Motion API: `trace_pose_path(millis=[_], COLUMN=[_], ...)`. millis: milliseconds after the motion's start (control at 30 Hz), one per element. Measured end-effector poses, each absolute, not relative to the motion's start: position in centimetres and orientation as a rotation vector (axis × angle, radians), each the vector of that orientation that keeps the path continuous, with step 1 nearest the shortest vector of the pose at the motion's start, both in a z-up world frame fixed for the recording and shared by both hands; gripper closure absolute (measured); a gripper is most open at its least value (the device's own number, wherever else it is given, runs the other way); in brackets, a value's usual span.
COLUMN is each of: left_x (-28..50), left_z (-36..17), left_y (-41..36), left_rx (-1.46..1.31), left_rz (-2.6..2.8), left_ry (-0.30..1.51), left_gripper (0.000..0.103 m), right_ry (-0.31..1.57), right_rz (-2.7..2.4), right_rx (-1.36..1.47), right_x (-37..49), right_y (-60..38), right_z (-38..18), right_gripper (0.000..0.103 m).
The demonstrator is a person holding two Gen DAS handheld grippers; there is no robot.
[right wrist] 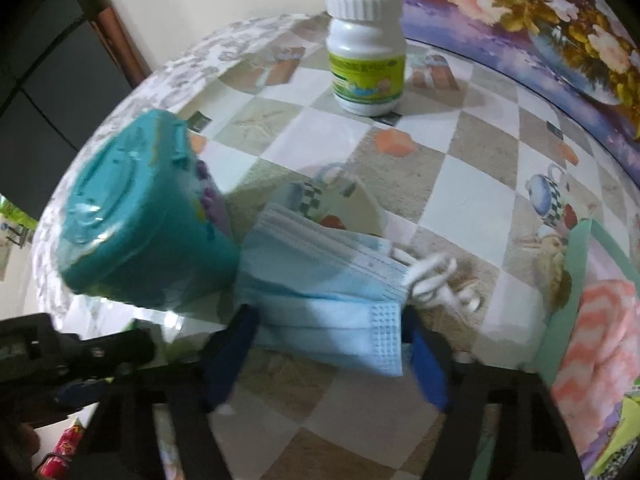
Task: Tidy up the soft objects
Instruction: 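Close right tool on the blue face mask and lift it, then carry tissue box in left tool and face mask in right tool over tray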
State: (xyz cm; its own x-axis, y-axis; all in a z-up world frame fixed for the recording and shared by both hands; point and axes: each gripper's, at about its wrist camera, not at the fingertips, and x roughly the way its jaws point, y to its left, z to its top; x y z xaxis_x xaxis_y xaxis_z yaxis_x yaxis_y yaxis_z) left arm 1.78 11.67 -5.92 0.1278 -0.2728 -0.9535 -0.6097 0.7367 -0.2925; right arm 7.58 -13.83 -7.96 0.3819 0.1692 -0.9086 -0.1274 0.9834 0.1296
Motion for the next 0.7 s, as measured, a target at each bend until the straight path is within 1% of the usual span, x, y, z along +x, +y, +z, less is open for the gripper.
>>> trace_pose_path(millis=[67, 100, 167, 300, 333, 433, 700], left_x=[1.9, 2.0, 2.0, 2.3, 2.3, 2.4, 2.9], left_z=[-6.1, -6.5, -6.6, -7.1, -7.2, -7.2, -7.1], left_y=[11.6, 11.4, 11.1, 10.3, 10.1, 9.6, 8.1], left_rx=[-0.767, -0.767, -0.767, -0.768, -0.767, -0.763, -0.741], left_rz=[0.284, 0.285, 0.285, 0.279, 0.278, 0.271, 0.252], left_ry=[1.462, 1.461, 1.463, 1.468, 1.467, 1.469, 1.461], left_gripper=[0.038, 0.038, 0.038, 0.038, 0.038, 0.038, 0.038], right_ry=[1.162, 1.159, 1.158, 1.157, 1.156, 1.147, 1.112], right_rz=[0.18, 0.18, 0.179, 0.171, 0.168, 0.161, 0.143], right_rx=[0.052, 0.068, 0.106, 0.187, 0.197, 0.221, 0.226], right_x=[7.5, 7.5, 7.4, 7.1, 7.0, 6.5, 4.6], right_y=[-14.1, -14.3, -14.9, -16.2, -16.3, -16.9, -17.4], right_z=[-7.9, -7.9, -7.8, -7.7, -7.6, -7.1, -4.7], right_gripper=[0.054, 0.056, 0.066, 0.077, 0.082, 0.085, 0.087])
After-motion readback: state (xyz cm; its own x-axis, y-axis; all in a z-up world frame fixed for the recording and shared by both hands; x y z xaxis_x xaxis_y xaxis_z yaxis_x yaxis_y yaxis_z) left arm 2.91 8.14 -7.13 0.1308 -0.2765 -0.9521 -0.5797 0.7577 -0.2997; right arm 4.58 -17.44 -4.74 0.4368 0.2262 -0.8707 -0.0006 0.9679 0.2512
